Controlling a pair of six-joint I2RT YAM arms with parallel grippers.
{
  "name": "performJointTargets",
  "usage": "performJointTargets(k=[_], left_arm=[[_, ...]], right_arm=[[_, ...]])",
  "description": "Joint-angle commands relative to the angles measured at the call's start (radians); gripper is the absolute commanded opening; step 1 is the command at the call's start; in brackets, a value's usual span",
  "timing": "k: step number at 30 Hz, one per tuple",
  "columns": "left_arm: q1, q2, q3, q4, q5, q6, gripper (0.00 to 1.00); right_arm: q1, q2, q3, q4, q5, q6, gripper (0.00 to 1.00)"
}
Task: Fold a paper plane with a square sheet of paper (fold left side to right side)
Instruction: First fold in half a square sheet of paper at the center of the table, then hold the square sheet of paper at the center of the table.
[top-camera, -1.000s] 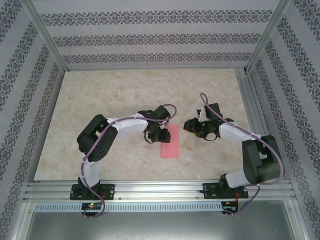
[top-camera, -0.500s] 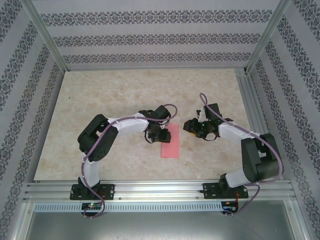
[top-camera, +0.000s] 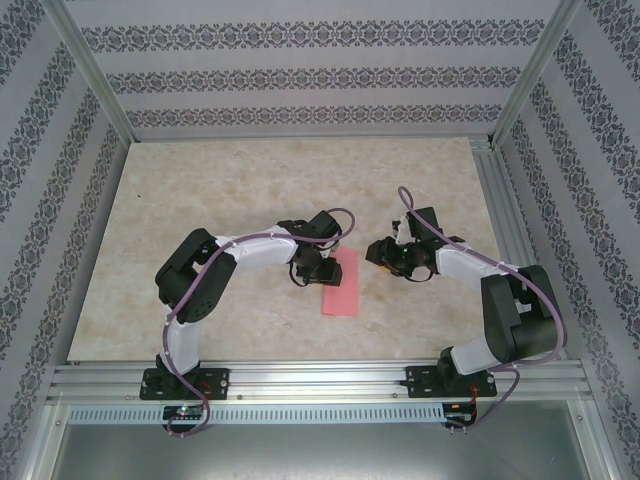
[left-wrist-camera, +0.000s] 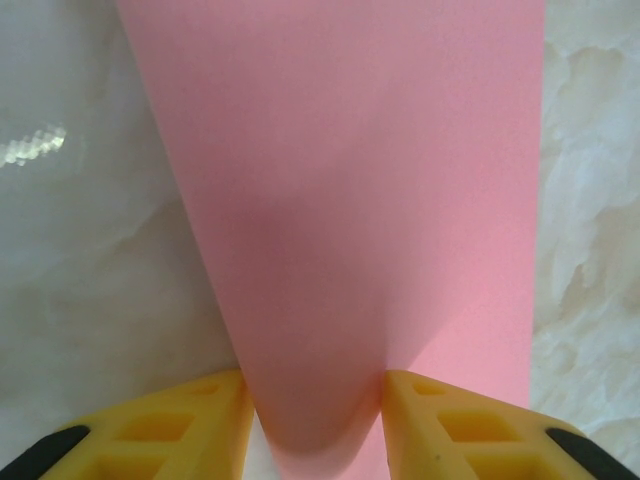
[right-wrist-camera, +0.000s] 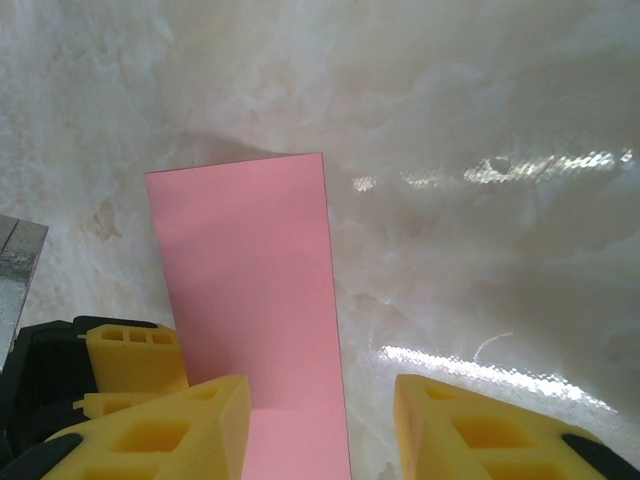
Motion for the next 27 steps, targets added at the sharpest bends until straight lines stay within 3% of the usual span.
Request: performJointTargets(k=[1, 10, 20, 27], left_arm=[[-0.021, 0.038, 0.014, -0.003, -0.012, 0.023, 0.41], [-0.023, 0.038, 0.011, -0.003, -0.013, 0.024, 0.40], [-0.024, 0.041, 0.013, -0.002, -0.012, 0.022, 0.40], [-0.026, 0.041, 0.012, -0.002, -0.013, 0.022, 0.40]], right_arm=[[0.015, 0.013, -0.002, 0.023, -0.021, 0.006, 0.43], [0.047, 0.023, -0.006, 0.041, -0.021, 0.026, 0.43], [0.099, 0.083, -0.010, 0.112, -0.056, 0.083, 0.20], [0.129, 0.130, 0.005, 0.117, -0.043, 0.092, 0.19]])
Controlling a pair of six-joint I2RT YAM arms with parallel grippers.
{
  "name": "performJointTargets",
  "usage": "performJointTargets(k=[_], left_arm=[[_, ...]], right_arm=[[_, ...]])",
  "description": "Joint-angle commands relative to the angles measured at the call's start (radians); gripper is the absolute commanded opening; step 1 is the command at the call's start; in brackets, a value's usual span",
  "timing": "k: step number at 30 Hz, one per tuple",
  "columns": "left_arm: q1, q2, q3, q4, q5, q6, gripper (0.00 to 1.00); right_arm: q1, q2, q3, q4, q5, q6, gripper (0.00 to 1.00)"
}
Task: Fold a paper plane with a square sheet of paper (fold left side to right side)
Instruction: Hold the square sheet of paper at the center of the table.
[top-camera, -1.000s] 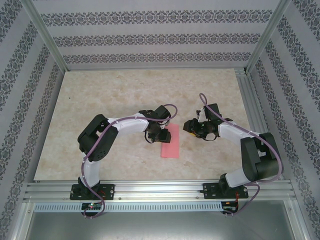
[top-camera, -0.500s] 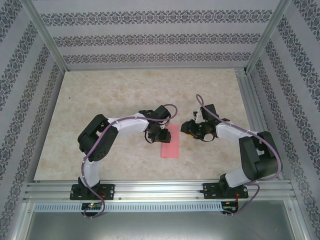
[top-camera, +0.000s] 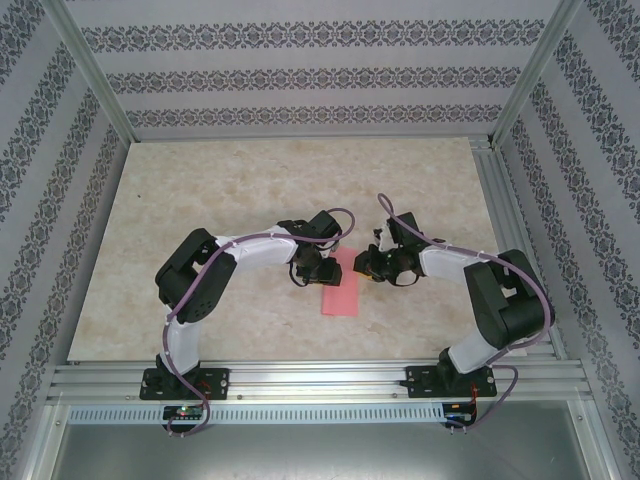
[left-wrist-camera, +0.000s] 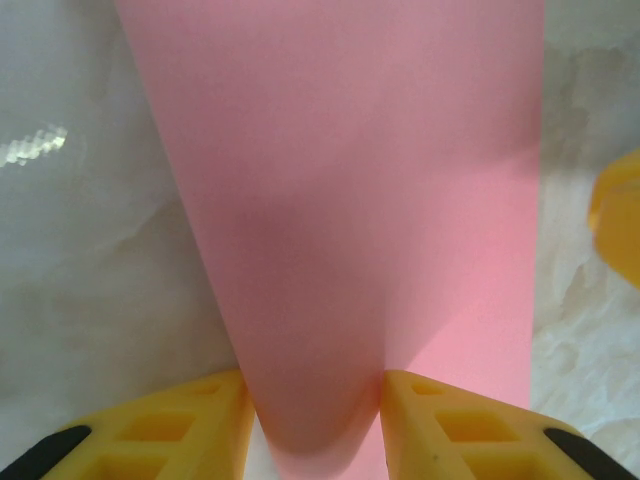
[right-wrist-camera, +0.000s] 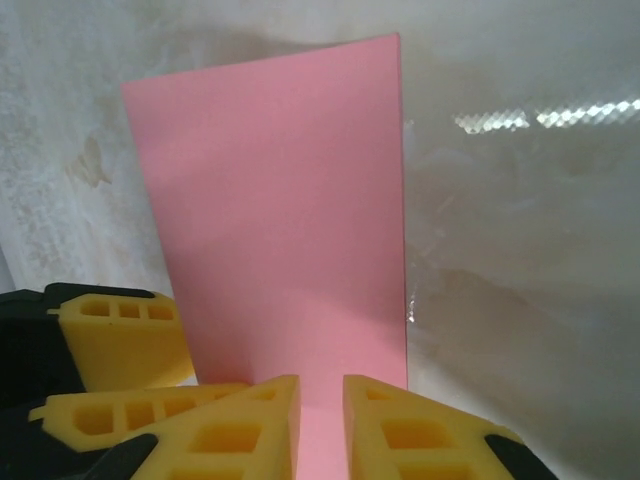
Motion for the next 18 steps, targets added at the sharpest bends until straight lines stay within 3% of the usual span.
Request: performJointTargets(k=[1, 18], left_arm=[[-0.026, 0.041, 0.012, -0.001, -0.013, 0.022, 0.40], [-0.027, 0.008, 0.013, -0.023, -0.045, 0.030, 0.44]], right_arm=[[0.017, 0.027, 0.010, 0.028, 0.002, 0.012, 0.19], [0.037, 0.118, 0.052, -0.096, 0.086, -0.041, 0.19]])
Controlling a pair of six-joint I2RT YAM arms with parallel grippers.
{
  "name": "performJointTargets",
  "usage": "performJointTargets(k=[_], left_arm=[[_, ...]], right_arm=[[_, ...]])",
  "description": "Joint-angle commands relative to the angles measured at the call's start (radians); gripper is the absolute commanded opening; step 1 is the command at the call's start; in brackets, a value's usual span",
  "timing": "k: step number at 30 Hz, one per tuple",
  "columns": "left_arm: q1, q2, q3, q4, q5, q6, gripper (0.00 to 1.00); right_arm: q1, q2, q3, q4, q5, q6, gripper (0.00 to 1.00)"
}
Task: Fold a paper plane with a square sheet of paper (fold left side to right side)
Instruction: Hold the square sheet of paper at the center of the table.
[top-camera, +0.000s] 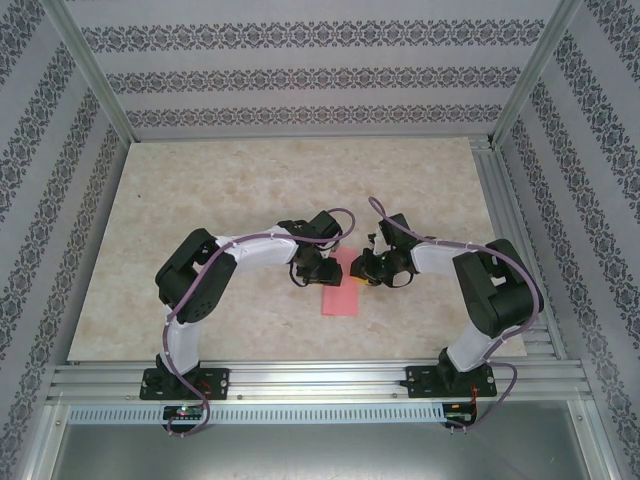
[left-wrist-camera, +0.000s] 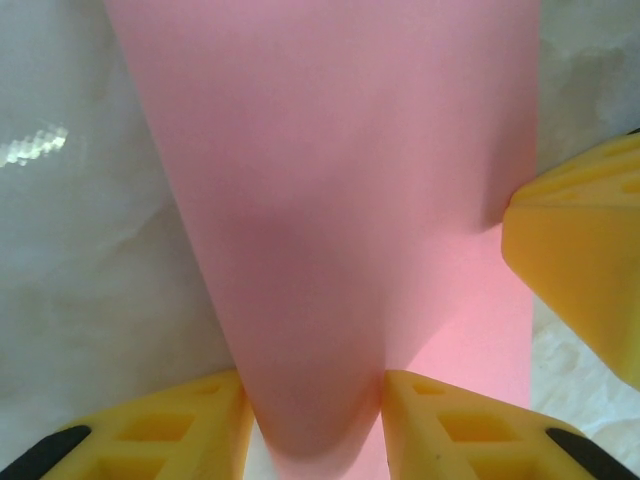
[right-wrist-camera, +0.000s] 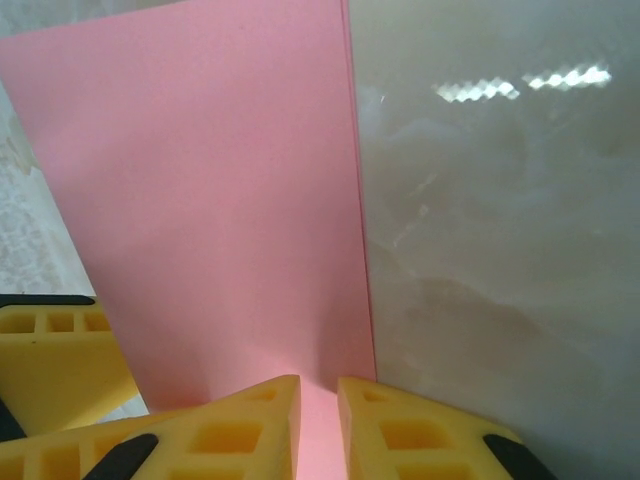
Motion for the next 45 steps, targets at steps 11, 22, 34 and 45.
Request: performJointTargets(k=[11, 22, 34, 45], left_arm=[[0.015, -0.138, -0.001, -0.101, -0.113, 0.039, 0.54], [0.021, -0.171, -0.074, 0.131, 0.114, -0.044, 0.37], [0.021, -0.117, -0.095, 0.213, 0.174, -0.078, 0.23], [0.021, -0.075, -0.112, 0.124, 0.079, -0.029, 0.19]], right_arm=[[0.007, 0.066, 0.012, -0.093, 0.104, -0.053, 0.18], [0.010, 0.066, 0.021, -0.103, 0.109, -0.058, 0.18], [0.009, 0.069, 0.023, -0.108, 0.112, -0.062, 0.18], [0.008, 0.072, 0.027, -0.115, 0.116, -0.065, 0.17]])
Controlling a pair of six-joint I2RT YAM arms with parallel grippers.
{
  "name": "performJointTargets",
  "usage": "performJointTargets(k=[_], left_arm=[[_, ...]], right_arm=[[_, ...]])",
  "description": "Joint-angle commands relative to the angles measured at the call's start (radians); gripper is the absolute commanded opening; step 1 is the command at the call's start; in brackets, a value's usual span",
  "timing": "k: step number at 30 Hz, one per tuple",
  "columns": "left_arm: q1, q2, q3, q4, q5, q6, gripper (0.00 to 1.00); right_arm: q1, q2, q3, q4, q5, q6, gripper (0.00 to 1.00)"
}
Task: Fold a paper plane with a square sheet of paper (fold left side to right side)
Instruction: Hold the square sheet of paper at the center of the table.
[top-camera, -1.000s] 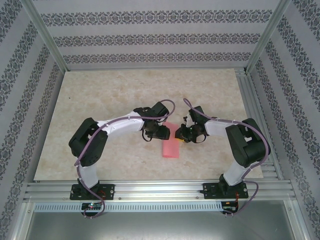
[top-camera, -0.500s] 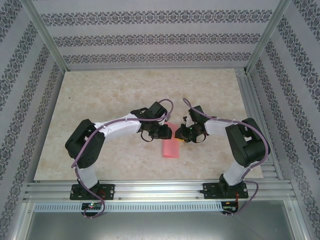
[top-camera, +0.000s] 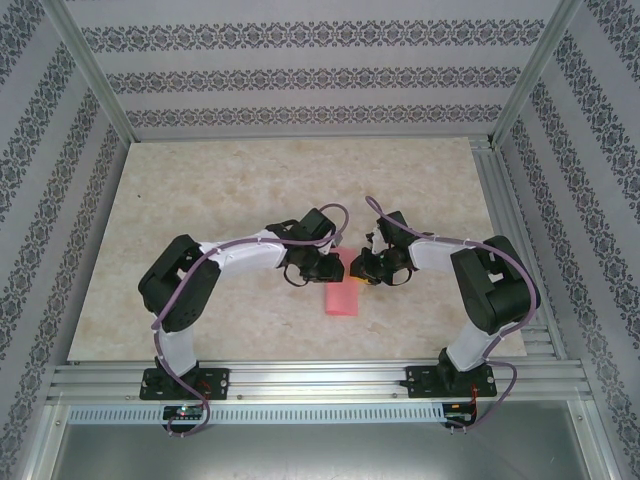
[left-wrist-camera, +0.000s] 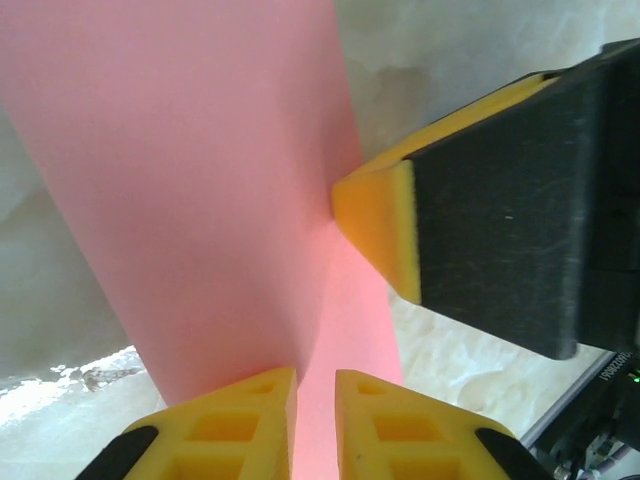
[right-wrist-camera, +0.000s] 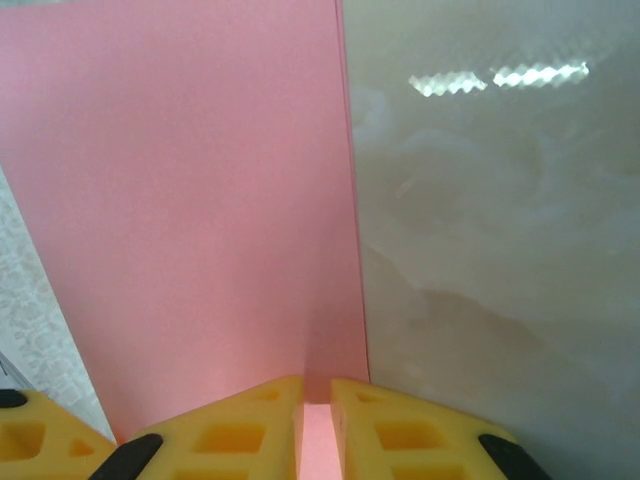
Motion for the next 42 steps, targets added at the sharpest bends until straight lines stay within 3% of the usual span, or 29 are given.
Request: performJointTargets(k=[1, 7, 17, 28, 42], left_arm=[[0.007, 0.026, -0.009, -0.046, -0.057, 0.034, 0.19], [0.015, 0.048, -0.016, -0.092, -0.128, 0.055, 0.16], [0.025, 0.054, -0.044, -0.075, -0.140, 0.054, 0.15], [0.024, 0.051, -0.077, -0.039, -0.111, 0.046, 0.14], [0.023, 0.056, -0.084, -0.010, -0.096, 0.048, 0.14]], right_arm=[[0.008, 0.050, -0.013, -0.057, 0.110, -0.021, 0.18], [0.010, 0.048, -0.013, -0.059, 0.109, -0.024, 0.18], [0.011, 0.042, -0.013, -0.055, 0.102, -0.025, 0.18], [-0.047, -0.155, -0.004, 0.037, -0.032, 0.012, 0.21], [0.044, 0.085, 0.157, 0.166, -0.035, 0.118, 0.17]])
